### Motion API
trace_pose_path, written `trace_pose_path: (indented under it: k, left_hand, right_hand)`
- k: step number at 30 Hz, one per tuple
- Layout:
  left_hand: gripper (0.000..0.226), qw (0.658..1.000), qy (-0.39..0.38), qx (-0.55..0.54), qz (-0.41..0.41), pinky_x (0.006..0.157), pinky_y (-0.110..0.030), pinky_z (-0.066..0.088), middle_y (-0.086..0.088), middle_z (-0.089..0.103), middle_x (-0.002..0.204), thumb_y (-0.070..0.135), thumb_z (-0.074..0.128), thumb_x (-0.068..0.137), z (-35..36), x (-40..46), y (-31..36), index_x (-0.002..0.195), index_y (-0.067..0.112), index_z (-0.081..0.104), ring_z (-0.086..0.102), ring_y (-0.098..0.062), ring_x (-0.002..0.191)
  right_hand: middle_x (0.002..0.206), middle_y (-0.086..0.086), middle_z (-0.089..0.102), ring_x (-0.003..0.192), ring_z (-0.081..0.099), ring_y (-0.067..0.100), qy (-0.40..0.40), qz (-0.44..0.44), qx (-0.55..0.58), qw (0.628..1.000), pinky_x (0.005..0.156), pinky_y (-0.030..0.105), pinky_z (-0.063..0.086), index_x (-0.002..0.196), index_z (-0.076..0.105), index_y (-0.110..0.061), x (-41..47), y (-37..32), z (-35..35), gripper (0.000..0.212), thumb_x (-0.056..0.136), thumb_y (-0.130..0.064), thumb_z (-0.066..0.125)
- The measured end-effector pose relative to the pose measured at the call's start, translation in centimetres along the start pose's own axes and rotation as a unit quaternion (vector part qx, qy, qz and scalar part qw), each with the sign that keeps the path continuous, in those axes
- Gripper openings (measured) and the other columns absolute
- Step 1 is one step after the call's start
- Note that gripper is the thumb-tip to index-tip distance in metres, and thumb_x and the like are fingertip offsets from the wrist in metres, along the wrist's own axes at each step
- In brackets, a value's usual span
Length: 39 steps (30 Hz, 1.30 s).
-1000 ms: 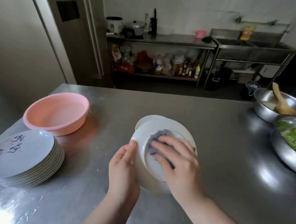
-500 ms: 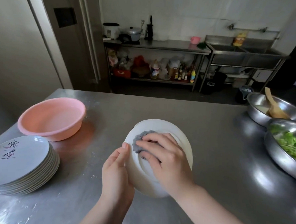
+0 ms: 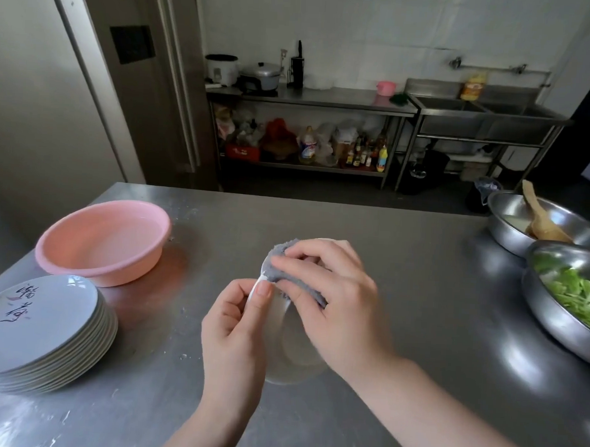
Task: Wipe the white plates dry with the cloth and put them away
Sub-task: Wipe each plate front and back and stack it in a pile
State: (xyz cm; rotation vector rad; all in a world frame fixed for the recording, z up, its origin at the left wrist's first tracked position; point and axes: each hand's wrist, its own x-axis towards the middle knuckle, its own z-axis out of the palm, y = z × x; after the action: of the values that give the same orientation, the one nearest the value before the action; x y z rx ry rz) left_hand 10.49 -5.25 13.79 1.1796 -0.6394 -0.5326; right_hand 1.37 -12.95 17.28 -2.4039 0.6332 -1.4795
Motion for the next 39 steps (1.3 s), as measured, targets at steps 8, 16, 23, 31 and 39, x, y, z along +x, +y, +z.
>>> trace_pose_path:
  k: [8, 16, 23, 31, 39]
  left_hand:
    - [0.027, 0.991, 0.045, -0.084, -0.091, 0.048, -0.017, 0.038, 0.004, 0.056, 0.062, 0.031, 0.065, 0.087, -0.6, 0.8, 0.6, 0.062, 0.021, 0.062, 0.047, -0.008, 0.055]
    - [0.019, 0.915, 0.146, -0.265, -0.268, 0.068, -0.033, 0.055, 0.006, 0.072, 0.109, 0.028, 0.056, 0.098, 0.7, 2.6, 1.0, 0.104, 0.016, 0.069, 0.071, -0.007, 0.090]
    - [0.043, 0.881, 0.133, -0.314, -0.328, 0.061, -0.037, 0.056, -0.016, 0.075, 0.088, 0.042, 0.050, 0.099, 1.5, 3.0, 1.1, 0.110, 0.003, 0.062, 0.074, -0.028, 0.073]
    - [0.028, 0.876, 0.163, -0.320, -0.321, 0.073, -0.039, 0.054, 0.000, 0.075, 0.070, 0.038, 0.055, 0.097, 1.7, 3.9, 1.6, 0.095, 0.011, 0.064, 0.071, -0.014, 0.072]
    - [0.022, 0.919, 0.125, -0.261, -0.266, 0.065, -0.028, 0.054, 0.008, 0.076, 0.093, 0.032, 0.056, 0.097, 0.7, 3.5, 0.9, 0.106, 0.015, 0.068, 0.072, -0.004, 0.078]
  right_hand:
    - [0.101, -0.014, 0.066, 0.098, 0.059, 0.000, 0.006, 0.205, 0.060, 0.977, 0.085, 0.008, 0.041, 0.100, 0.075, -0.024, 0.9, 4.0, -2.0, 0.022, 0.085, -0.009, 0.068]
    - [0.104, -0.007, 0.065, 0.100, 0.061, 0.002, 0.119, 0.214, 0.045, 0.968, 0.089, 0.014, 0.043, 0.103, 0.074, -0.014, -5.1, 3.8, 0.0, 0.024, 0.083, -0.002, 0.070]
    - [0.105, -0.007, 0.063, 0.095, 0.057, 0.012, 0.026, 0.040, 0.026, 0.999, 0.085, 0.024, 0.048, 0.106, 0.073, -0.018, -5.8, 1.4, 2.6, 0.024, 0.084, -0.010, 0.069]
    - [0.101, -0.002, 0.065, 0.094, 0.057, 0.015, 0.058, 0.041, -0.007, 0.997, 0.086, 0.022, 0.046, 0.102, 0.075, -0.014, -4.5, 3.3, 1.0, 0.027, 0.079, -0.001, 0.072]
    - [0.102, -0.006, 0.065, 0.098, 0.062, 0.005, 0.124, 0.207, 0.069, 0.968, 0.088, 0.019, 0.047, 0.101, 0.075, -0.017, -3.5, 4.7, -0.4, 0.025, 0.082, -0.001, 0.071]
